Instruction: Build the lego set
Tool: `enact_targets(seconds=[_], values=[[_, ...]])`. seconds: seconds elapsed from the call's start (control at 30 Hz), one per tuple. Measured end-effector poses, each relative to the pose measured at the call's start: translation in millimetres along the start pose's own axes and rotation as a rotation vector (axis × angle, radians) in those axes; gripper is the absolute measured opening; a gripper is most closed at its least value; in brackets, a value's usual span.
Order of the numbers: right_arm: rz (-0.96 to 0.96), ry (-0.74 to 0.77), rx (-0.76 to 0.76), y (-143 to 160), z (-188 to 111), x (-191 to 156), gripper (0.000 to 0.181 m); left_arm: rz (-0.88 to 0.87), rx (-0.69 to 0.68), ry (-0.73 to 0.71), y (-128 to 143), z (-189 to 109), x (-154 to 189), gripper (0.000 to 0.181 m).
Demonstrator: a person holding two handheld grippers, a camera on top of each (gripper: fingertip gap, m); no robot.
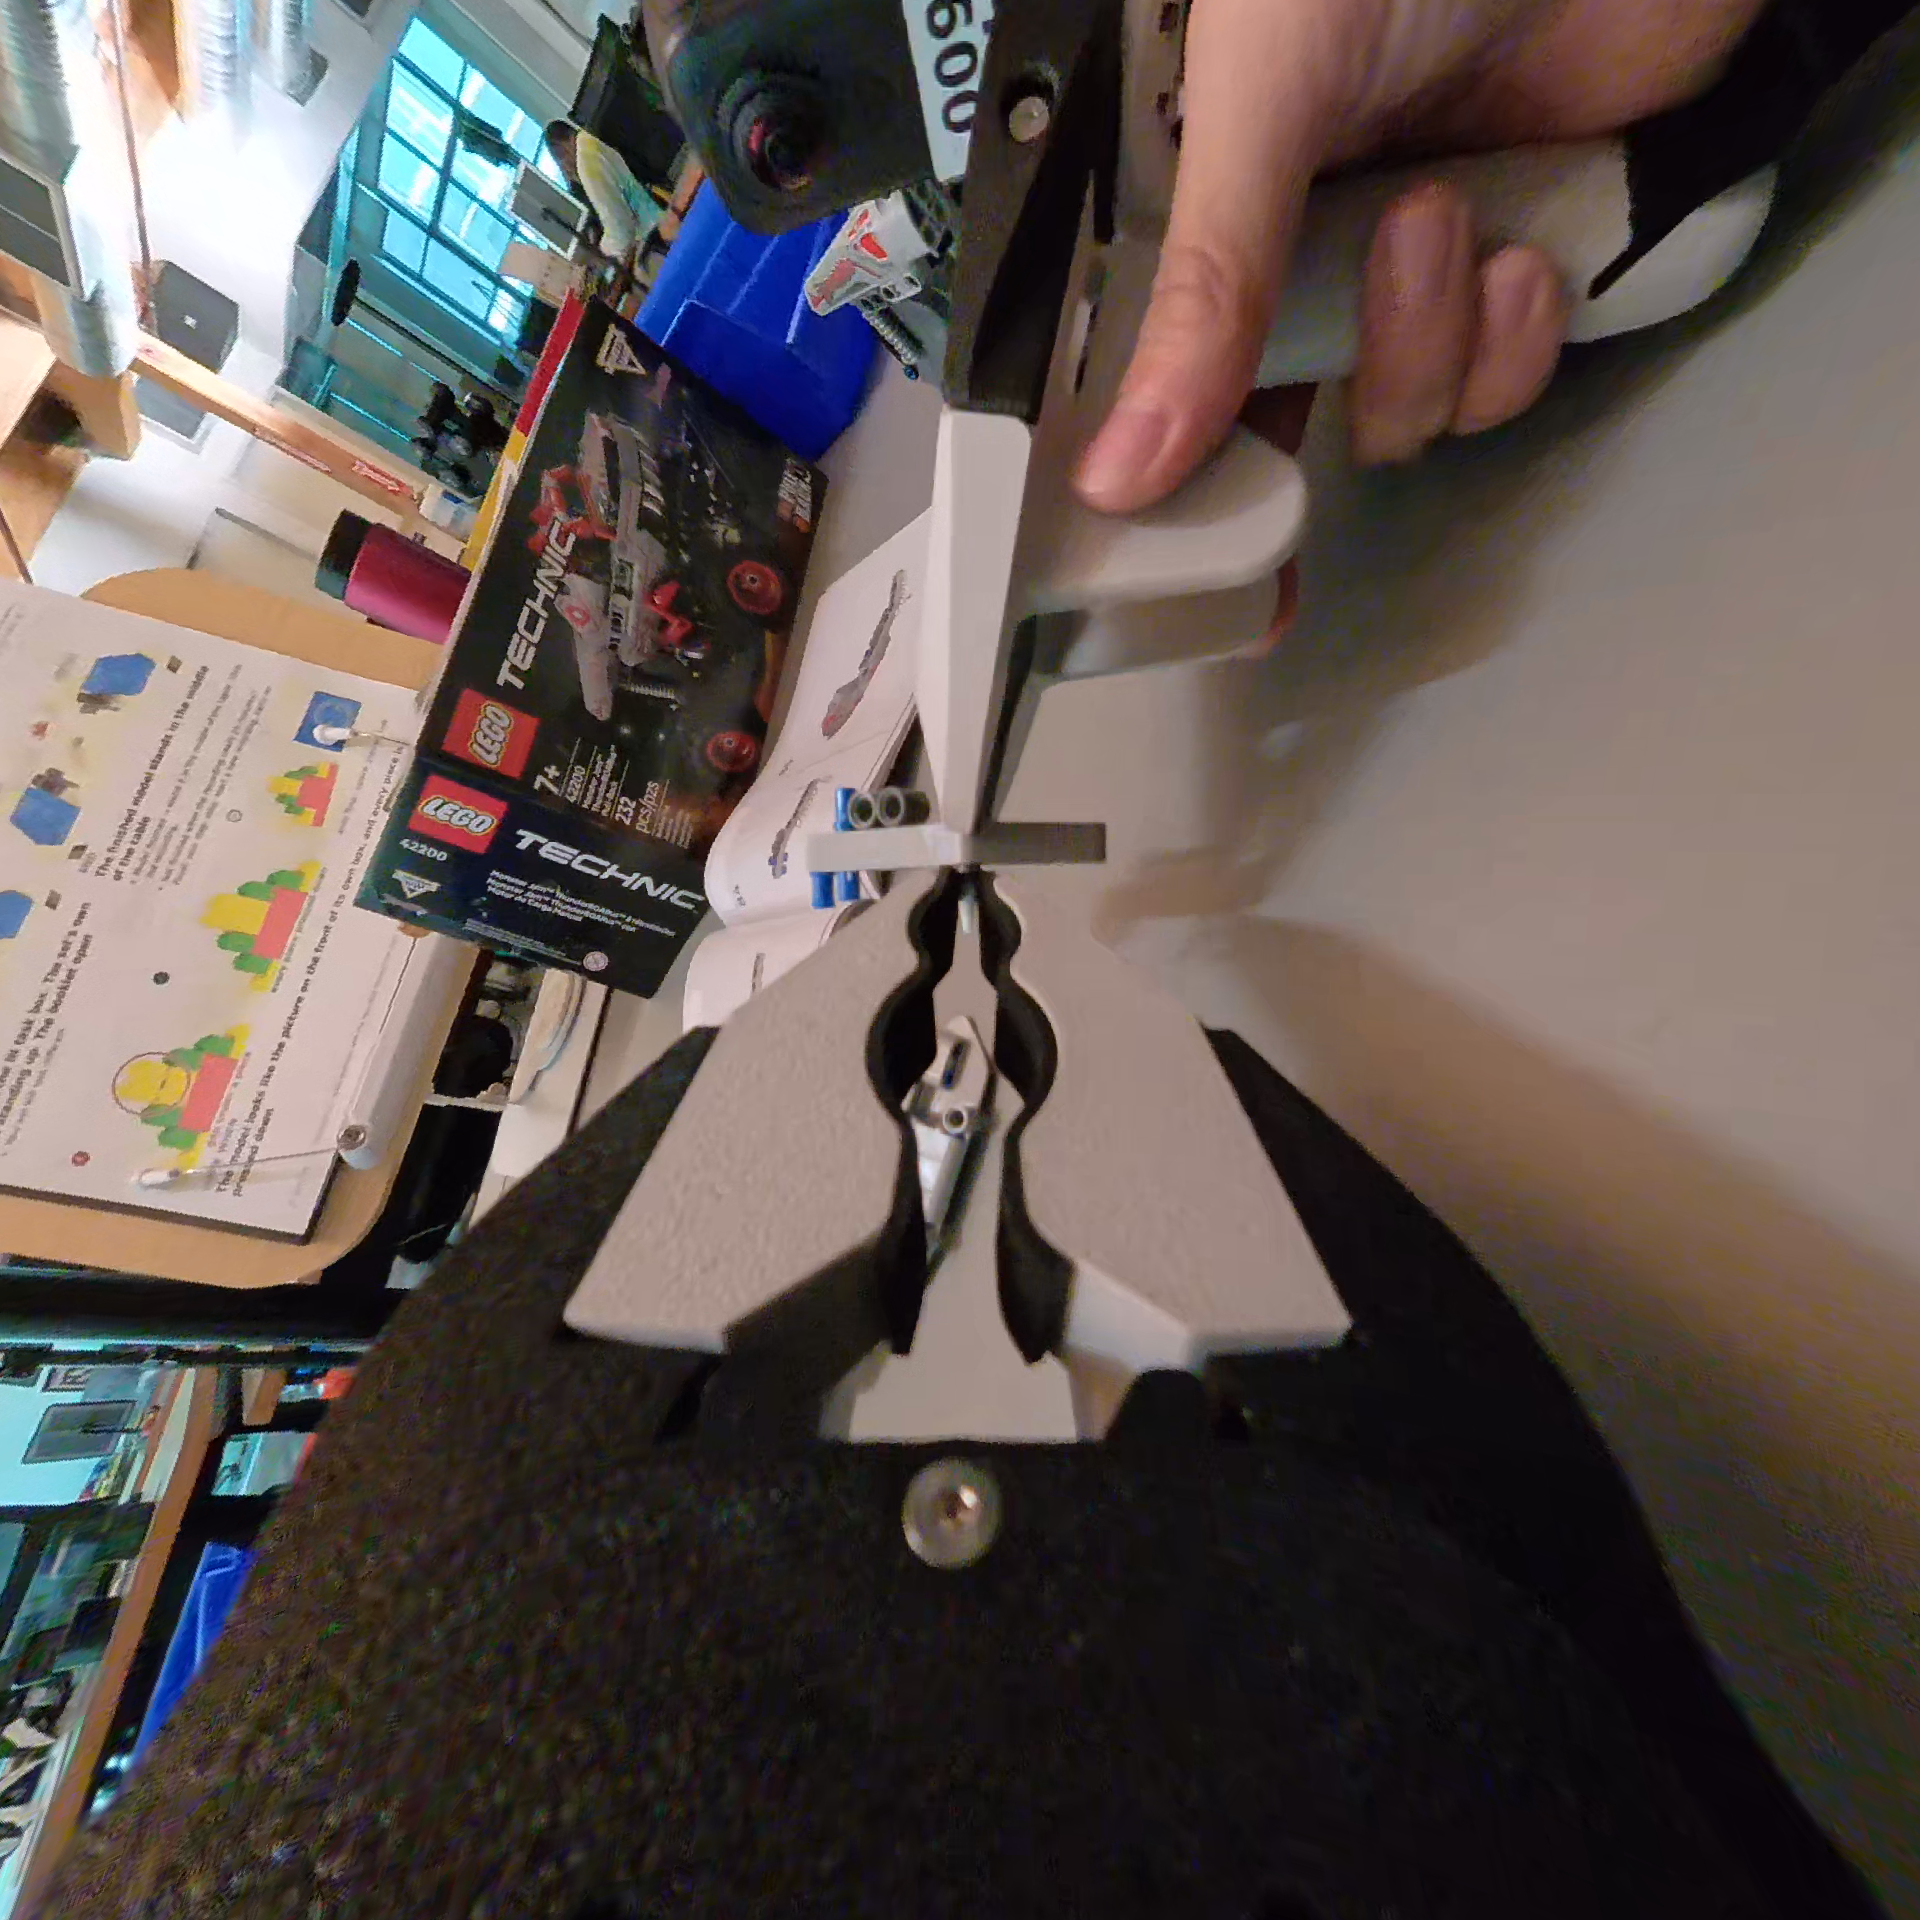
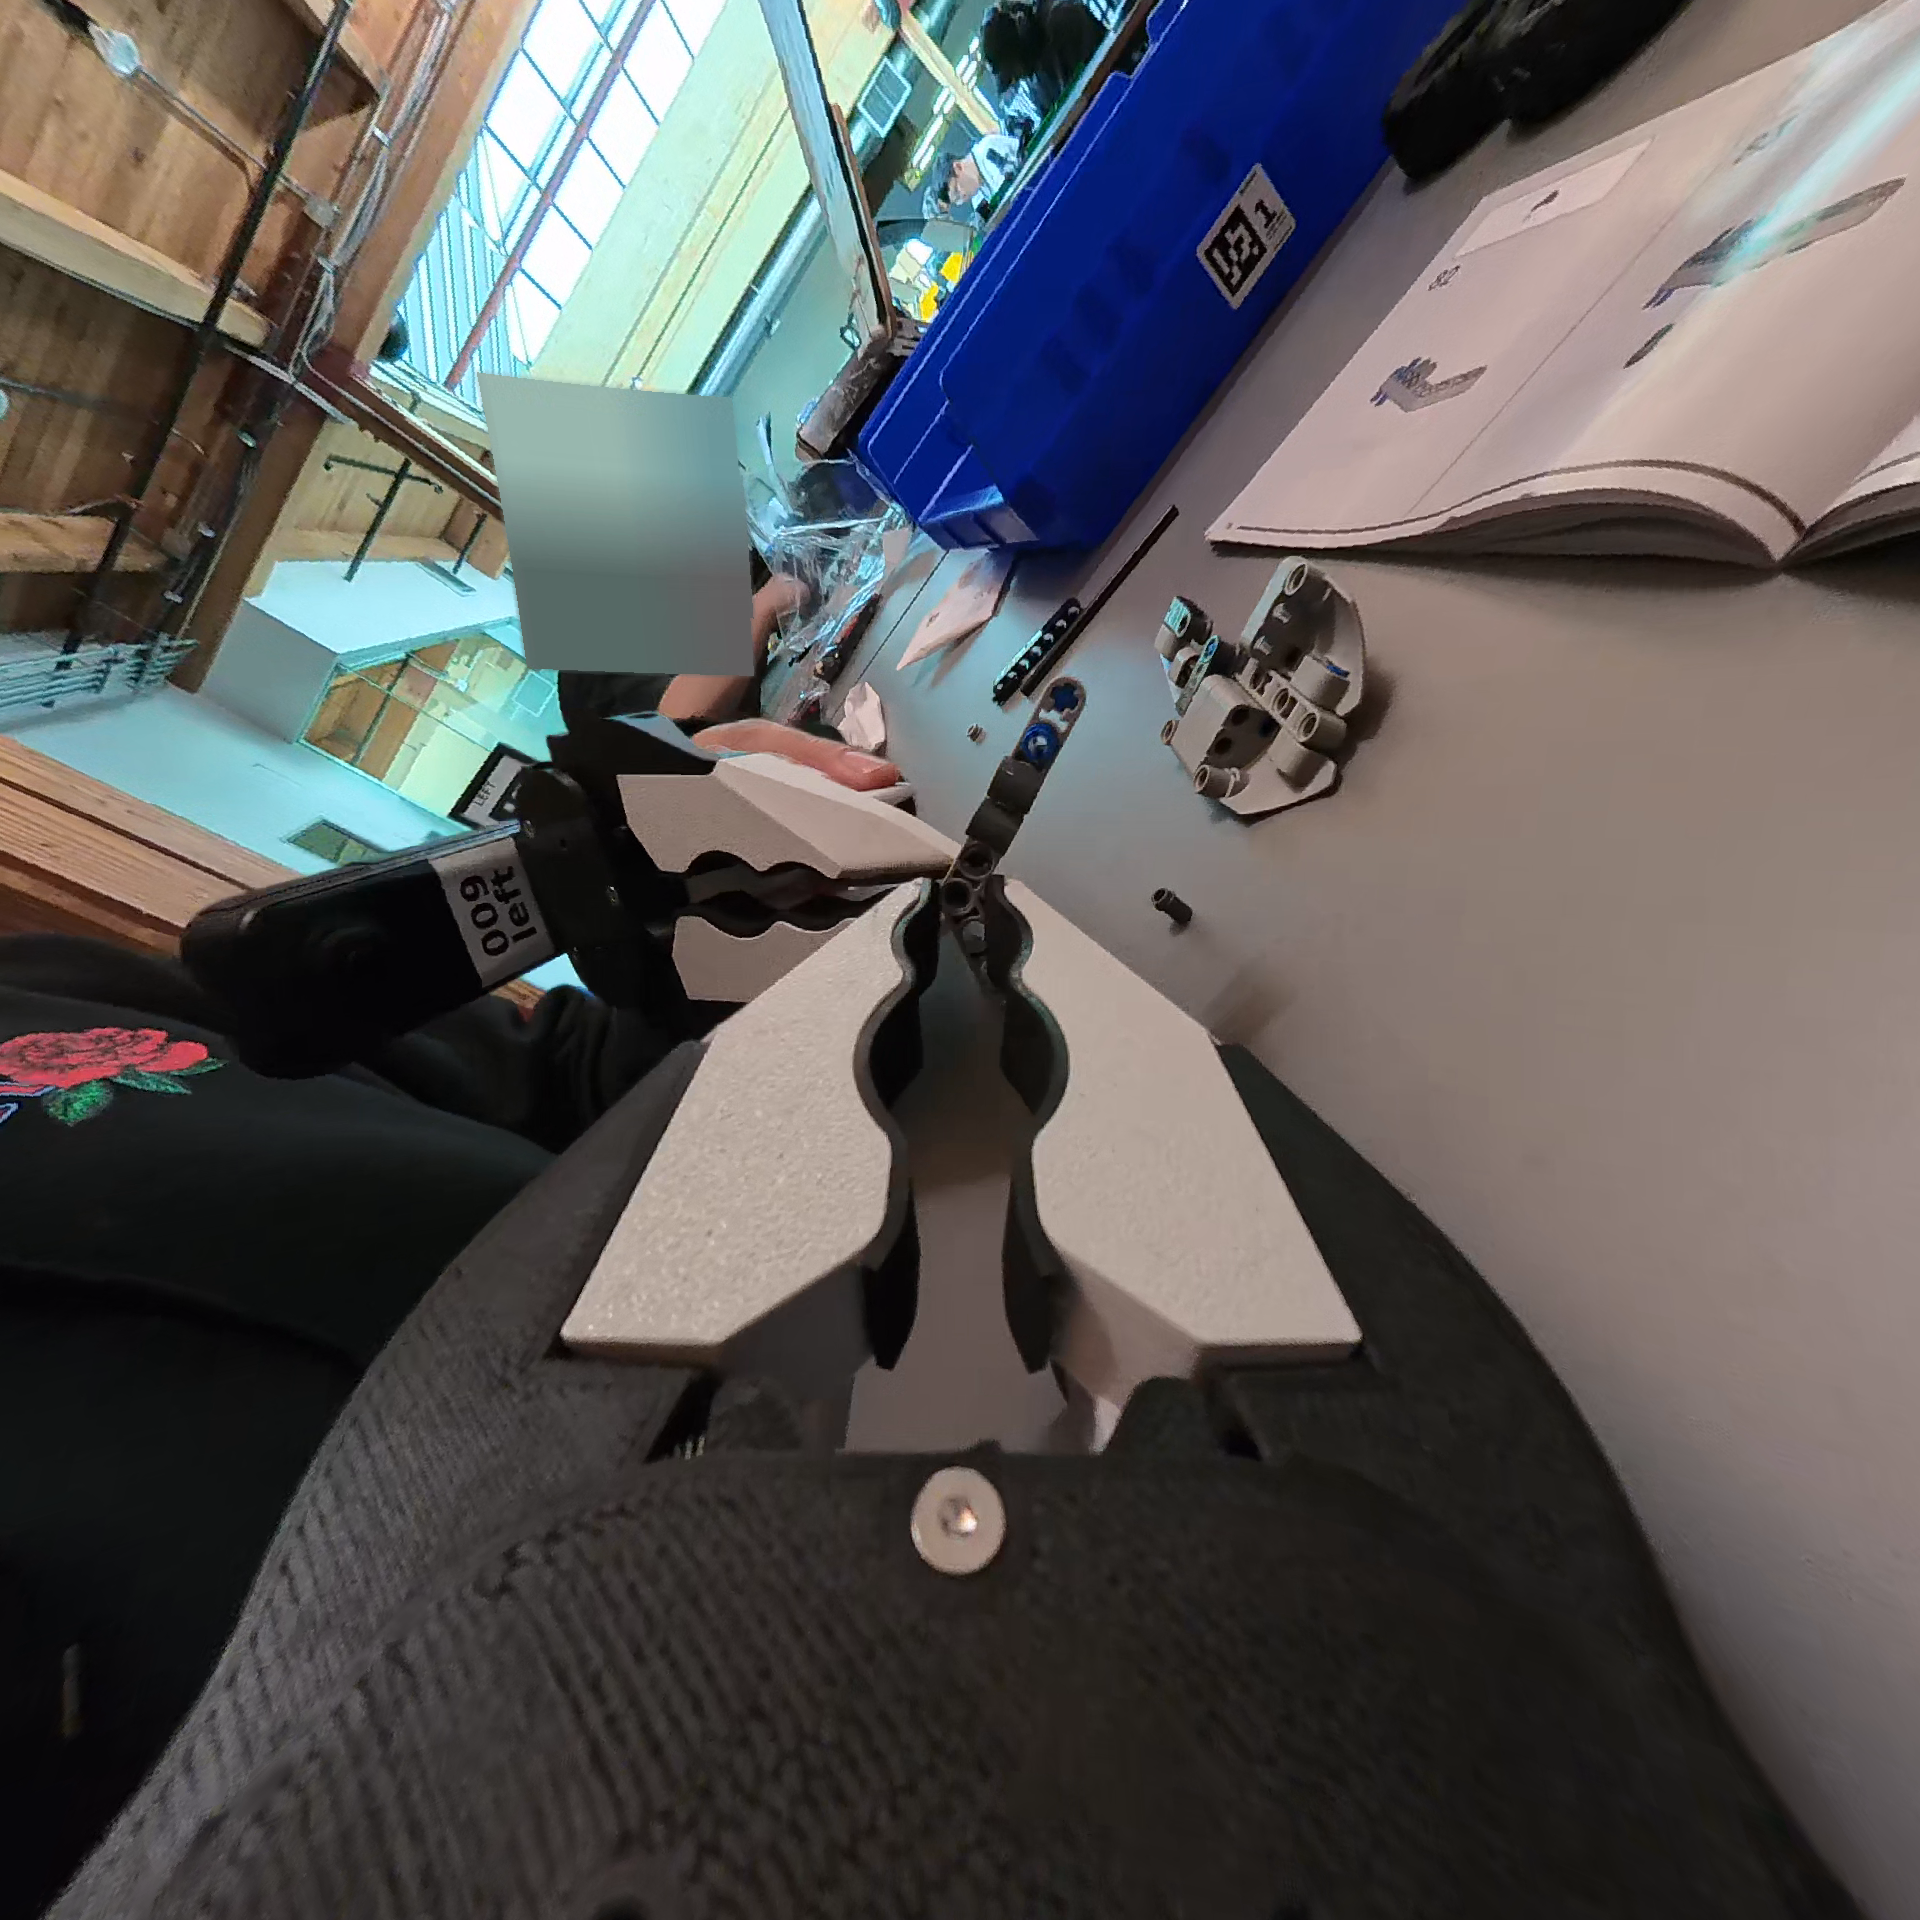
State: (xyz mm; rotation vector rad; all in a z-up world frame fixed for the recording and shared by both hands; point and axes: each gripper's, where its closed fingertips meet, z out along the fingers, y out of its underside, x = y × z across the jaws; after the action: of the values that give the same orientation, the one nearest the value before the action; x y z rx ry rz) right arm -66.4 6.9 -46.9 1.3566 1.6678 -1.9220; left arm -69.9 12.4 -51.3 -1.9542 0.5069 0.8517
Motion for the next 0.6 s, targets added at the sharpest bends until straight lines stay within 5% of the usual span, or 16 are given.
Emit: enact_targets(seconds=[0.6], values=[[0.092,-0.177,0.021,-8,-9,-16,0.007,-0.109,0.186,-0.019,-21,-14,-14,0.003]])
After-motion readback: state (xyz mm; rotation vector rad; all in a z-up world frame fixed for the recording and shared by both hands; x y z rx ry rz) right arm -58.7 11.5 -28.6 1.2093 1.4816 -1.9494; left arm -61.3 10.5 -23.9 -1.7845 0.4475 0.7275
